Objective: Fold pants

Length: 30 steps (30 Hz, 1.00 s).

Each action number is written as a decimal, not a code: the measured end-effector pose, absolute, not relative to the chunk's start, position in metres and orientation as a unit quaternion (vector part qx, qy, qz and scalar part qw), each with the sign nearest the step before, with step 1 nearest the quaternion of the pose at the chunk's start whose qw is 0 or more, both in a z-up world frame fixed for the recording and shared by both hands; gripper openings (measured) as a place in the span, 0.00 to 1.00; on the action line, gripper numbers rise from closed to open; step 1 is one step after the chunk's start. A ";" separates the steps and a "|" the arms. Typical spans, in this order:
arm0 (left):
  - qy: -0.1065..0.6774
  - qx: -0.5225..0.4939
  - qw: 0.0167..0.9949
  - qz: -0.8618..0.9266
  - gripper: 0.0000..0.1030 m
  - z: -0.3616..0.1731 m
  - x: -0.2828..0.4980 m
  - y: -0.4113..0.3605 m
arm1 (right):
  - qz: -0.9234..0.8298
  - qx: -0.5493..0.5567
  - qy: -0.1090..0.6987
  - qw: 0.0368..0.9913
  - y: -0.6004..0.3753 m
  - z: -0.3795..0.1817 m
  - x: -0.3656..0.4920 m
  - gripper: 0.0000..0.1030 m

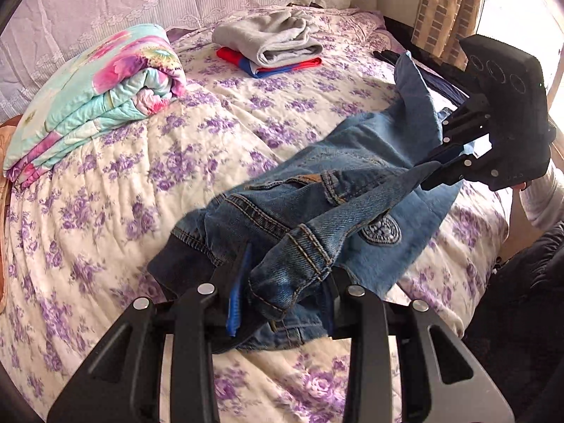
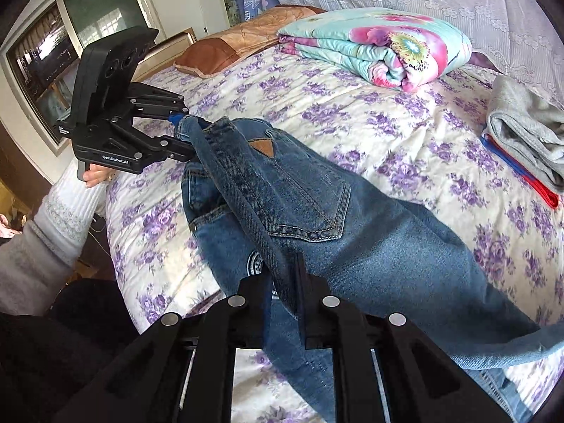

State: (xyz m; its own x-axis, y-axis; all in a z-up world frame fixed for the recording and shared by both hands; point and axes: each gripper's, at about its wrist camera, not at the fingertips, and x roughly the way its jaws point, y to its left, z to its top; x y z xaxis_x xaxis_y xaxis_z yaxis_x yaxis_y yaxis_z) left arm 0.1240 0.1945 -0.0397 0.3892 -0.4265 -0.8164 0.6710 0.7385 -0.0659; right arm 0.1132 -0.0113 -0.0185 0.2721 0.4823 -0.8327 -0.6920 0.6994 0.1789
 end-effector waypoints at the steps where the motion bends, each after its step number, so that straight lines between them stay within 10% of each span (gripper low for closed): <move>1: 0.447 0.140 0.819 -0.333 0.32 -0.048 0.121 0.194 | 0.368 -0.109 0.480 0.789 -0.011 -0.024 0.110 0.12; 7: 0.447 0.154 0.808 -0.353 0.36 -0.070 0.106 0.195 | 0.344 -0.085 0.523 0.775 -0.004 -0.079 0.108 0.12; 12: 0.412 0.119 0.813 -0.394 0.75 -0.051 0.073 0.215 | 0.321 -0.067 0.524 0.786 -0.003 -0.094 0.105 0.12; 20: 0.445 -0.038 0.869 -0.213 0.74 -0.011 0.085 0.186 | 0.322 -0.052 0.508 0.797 -0.008 -0.094 0.098 0.12; 26: 0.508 -0.088 0.853 -0.081 0.34 -0.065 0.098 0.138 | 0.331 -0.041 0.498 0.800 -0.015 -0.090 0.093 0.13; 30: 0.499 -0.073 0.862 -0.049 0.32 -0.083 0.088 0.135 | 0.335 -0.049 0.500 0.797 -0.016 -0.089 0.088 0.20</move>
